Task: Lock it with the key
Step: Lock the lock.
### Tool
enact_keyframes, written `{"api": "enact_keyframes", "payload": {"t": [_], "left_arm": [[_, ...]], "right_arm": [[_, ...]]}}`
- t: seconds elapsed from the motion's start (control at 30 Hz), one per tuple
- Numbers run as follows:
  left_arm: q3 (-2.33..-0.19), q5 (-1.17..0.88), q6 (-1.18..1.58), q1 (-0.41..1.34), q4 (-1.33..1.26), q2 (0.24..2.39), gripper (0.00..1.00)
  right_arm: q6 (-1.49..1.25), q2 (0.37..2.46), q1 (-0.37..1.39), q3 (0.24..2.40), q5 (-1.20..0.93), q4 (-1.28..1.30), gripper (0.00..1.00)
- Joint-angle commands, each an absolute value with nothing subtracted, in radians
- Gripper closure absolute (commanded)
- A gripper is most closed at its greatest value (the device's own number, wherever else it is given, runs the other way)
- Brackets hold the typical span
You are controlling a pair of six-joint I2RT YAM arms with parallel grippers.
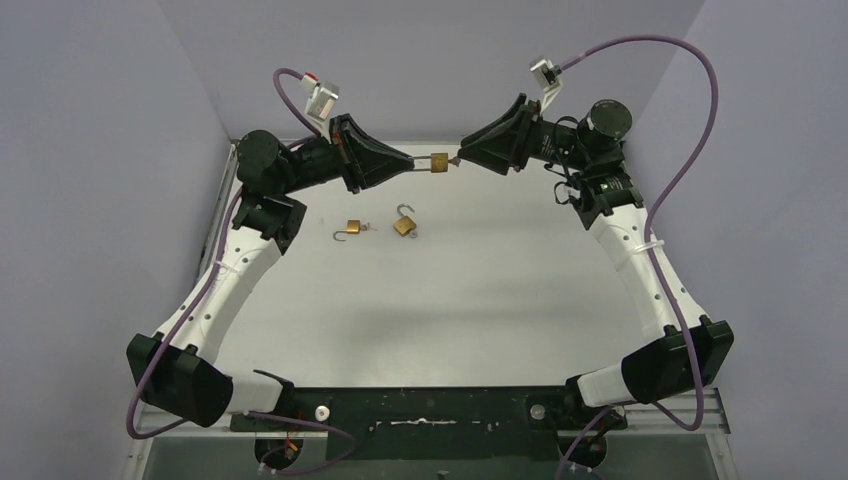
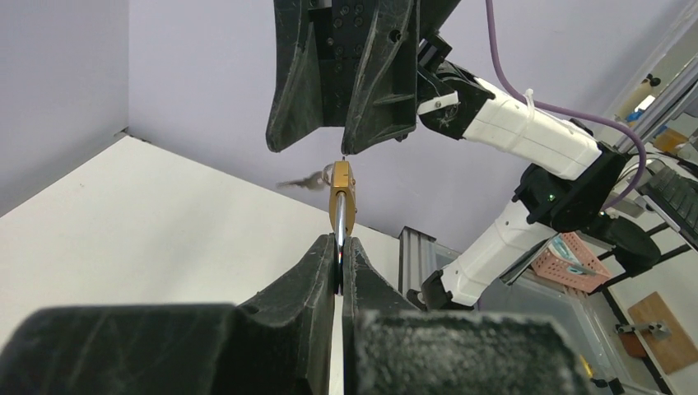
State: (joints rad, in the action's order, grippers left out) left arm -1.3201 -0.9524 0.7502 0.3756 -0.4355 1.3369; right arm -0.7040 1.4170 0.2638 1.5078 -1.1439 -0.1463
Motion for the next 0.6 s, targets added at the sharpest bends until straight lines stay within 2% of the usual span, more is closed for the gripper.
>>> {"api": "enact_keyframes", "payload": {"t": [0.0,0.4,0.57], "left_arm": [[-1.357,-0.943,0.722,0.356,-0.446,1.295,1.0],[-1.34,-0.929,0.728,0.345,-0.465,1.305,1.0],[-1.335,-0.924,0.732,0.342,-0.471,1.308,1.0]], "right_arm": [[-0.771,1.376,0.267,1.478,-1.178,-0.28,0.53],[-0.808,1.386,0.298,1.47,-1.203,-0.322,0.59],[-0.808,1.404,0.325,1.475,-1.215,-0.319,0.68]]}}
